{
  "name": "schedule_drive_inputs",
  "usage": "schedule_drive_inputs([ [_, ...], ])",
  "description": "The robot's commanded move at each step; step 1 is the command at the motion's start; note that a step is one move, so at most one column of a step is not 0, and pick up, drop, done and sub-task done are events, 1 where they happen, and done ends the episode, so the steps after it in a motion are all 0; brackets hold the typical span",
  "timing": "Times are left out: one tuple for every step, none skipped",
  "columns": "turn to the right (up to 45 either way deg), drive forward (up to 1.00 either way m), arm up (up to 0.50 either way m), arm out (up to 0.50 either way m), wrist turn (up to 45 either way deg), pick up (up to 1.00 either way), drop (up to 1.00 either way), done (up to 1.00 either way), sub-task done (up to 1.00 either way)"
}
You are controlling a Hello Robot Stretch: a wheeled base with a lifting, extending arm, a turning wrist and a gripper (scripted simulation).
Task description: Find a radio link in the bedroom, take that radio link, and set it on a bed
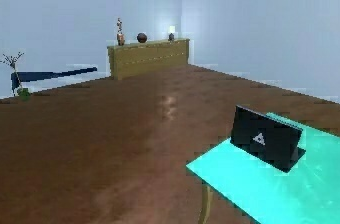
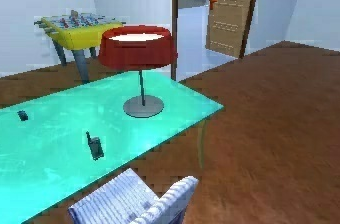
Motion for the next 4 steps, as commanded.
schedule_drive_inputs([
  [0.0, 0.3, 0.0, 0.0, 0.0, 0.0, 0.0, 0.0, 0.0],
  [39.0, 0.0, 0.0, 0.0, 0.0, 0.0, 0.0, 0.0, 0.0],
  [0.0, 0.15, 0.0, 0.0, 0.0, 0.0, 0.0, 0.0, 0.0],
  [-27.0, 0.0, 0.0, 0.0, 0.0, 0.0, 0.0, 0.0, 0.0],
])
